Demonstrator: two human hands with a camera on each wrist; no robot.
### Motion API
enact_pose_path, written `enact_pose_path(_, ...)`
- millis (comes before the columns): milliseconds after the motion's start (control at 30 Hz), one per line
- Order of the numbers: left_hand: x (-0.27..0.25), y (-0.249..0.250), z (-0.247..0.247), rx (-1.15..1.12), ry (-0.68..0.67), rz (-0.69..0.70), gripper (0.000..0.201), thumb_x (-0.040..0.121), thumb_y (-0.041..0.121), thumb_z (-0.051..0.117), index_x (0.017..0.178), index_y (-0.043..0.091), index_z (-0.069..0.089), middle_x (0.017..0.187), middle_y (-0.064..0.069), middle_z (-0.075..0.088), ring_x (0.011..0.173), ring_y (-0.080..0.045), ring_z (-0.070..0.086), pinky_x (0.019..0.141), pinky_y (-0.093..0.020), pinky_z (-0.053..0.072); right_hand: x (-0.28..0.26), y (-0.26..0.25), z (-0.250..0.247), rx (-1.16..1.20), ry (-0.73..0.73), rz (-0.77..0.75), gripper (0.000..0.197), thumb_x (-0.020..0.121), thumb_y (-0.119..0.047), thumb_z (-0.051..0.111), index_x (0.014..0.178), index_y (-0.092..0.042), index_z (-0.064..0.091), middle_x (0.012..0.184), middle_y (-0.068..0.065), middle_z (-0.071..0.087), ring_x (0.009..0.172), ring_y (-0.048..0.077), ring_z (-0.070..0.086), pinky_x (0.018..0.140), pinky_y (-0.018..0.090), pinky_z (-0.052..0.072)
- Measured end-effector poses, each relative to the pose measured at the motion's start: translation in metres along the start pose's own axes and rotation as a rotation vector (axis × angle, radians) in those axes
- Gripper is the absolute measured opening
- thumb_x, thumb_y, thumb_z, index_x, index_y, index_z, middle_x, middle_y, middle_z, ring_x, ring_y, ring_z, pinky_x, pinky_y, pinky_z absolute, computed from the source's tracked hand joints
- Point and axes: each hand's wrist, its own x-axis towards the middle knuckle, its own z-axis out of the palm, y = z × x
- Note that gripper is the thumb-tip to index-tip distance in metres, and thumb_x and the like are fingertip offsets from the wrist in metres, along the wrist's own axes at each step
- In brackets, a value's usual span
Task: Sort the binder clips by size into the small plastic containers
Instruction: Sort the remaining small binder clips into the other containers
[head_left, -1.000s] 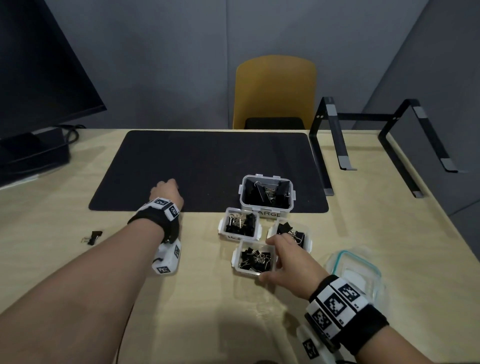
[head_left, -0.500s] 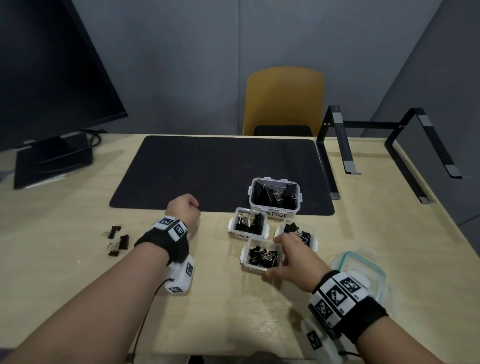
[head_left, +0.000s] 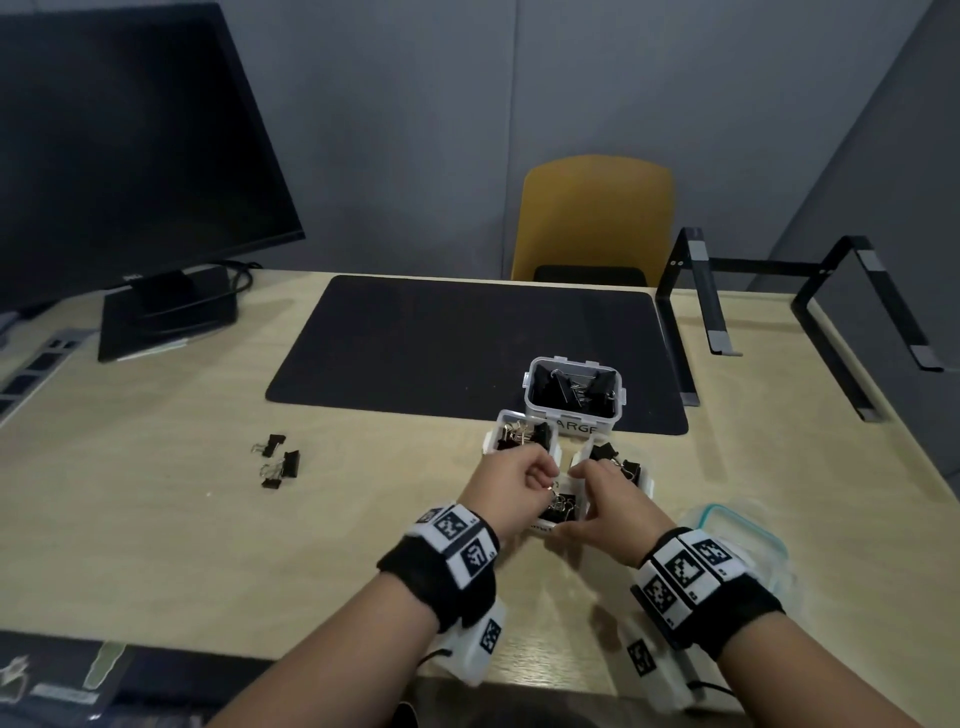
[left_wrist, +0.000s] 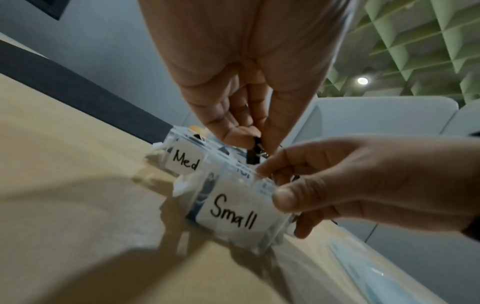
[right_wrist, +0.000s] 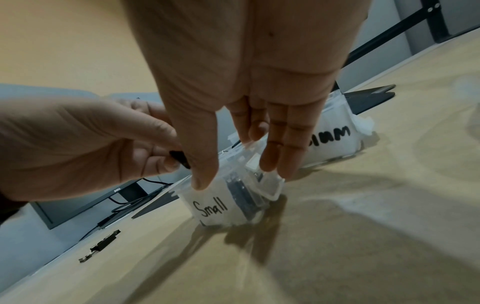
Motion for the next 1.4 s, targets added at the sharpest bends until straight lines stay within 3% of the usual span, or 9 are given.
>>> enact_pose_path(133,-0.001,-0.001,0.004,0.114,0.006,0.008,0.021,0.083,0.01,0.065,0.102,0.018,0.066,0.085,0.007,0.059,0.075,-0.006,0.055,0.074,-0.019,0.049,-0.001,0.0,0.001,0.001,0.004,0.001,0.075,0.071,-0.04,0.077,0.131,-0.016,0.04,0.119,-0.001,0.042,0.087,0.009,0.048,0.085,0.024,0.044)
enact_pose_path(300,-0.008,-0.006,-0.01,0.291,0.082,0.059,0.014,0.087,0.02,0.06,0.099,0.023,0.066,0.097,0.008,0.057,0.081,-0.009,0.052,0.077,-0.023,0.044,-0.002,-0.004,-0.001,-0.049,-0.006,0.016,0.077,0.072,-0.042,0.075,0.134,-0.016,0.038,0.126,0.0,0.042,0.097,0.011,0.05,0.091,0.026,0.044)
enact_pose_path(500,-0.02,-0.029,-0.048,0.383,0.081,-0.016,0.019,0.089,0.025,0.055,0.107,0.024,0.063,0.104,0.007,0.059,0.084,-0.008,0.052,0.079,-0.022,0.043,-0.005,-0.015,-0.005,-0.227,-0.063,0.04,0.079,0.076,-0.051,0.066,0.139,-0.018,0.031,0.132,0.001,0.042,0.116,0.017,0.05,0.097,0.029,0.043)
enact_pose_path(600,-0.029,-0.047,-0.073,0.372,0.118,-0.089,0.018,0.088,0.027,0.057,0.104,0.024,0.063,0.099,0.009,0.059,0.083,-0.009,0.053,0.081,-0.025,0.046,-0.005,-0.031,-0.01,-0.256,-0.068,0.04,0.077,0.078,-0.051,0.064,0.139,-0.019,0.03,0.131,0.001,0.042,0.114,0.018,0.05,0.092,0.028,0.042)
enact_pose_path(767,-0.049,-0.079,-0.123,0.357,0.186,-0.203,0.013,0.087,0.029,0.06,0.1,0.028,0.063,0.094,0.012,0.061,0.085,-0.009,0.057,0.076,-0.024,0.045,-0.001,-0.077,-0.006,-0.191,0.007,-0.08,0.049,0.086,-0.041,0.058,0.13,-0.022,0.045,0.121,-0.002,0.049,0.098,0.013,0.053,0.084,0.024,0.043)
enact_pose_path(933,-0.062,-0.113,-0.174,0.379,0.213,-0.312,0.013,0.086,0.027,0.062,0.098,0.025,0.063,0.092,0.009,0.062,0.085,-0.011,0.057,0.075,-0.024,0.042,0.018,-0.124,0.022,-0.15,-0.044,-0.168,0.041,0.086,-0.038,0.058,0.124,-0.023,0.051,0.107,-0.007,0.05,0.084,0.007,0.049,0.08,0.021,0.041)
enact_pose_path(1167,-0.066,-0.148,-0.218,0.387,0.203,-0.398,0.007,0.083,0.021,0.061,0.084,0.028,0.061,0.087,0.005,0.065,0.086,-0.017,0.06,0.076,-0.026,0.046,0.048,-0.166,0.074,-0.138,-0.155,-0.19,0.037,0.087,-0.031,0.055,0.123,-0.02,0.053,0.115,0.0,0.056,0.099,0.016,0.057,0.082,0.023,0.042)
enact_pose_path(1267,-0.064,-0.158,-0.229,0.401,0.179,-0.387,0.012,0.084,0.017,0.06,0.092,0.023,0.066,0.09,0.009,0.061,0.092,-0.016,0.06,0.079,-0.024,0.046,0.059,-0.179,0.093,-0.138,-0.186,-0.181,0.037,0.088,-0.028,0.054,0.124,-0.02,0.052,0.118,0.001,0.055,0.103,0.017,0.056,0.086,0.025,0.043)
enact_pose_path(1400,-0.055,-0.17,-0.24,0.457,0.128,-0.313,0.025,0.085,0.016,0.06,0.109,0.02,0.063,0.111,0.002,0.06,0.1,-0.015,0.058,0.082,-0.024,0.043,0.069,-0.193,0.112,-0.134,-0.207,-0.177,0.036,0.091,-0.023,0.05,0.126,-0.018,0.052,0.125,0.002,0.053,0.112,0.02,0.053,0.093,0.027,0.042)
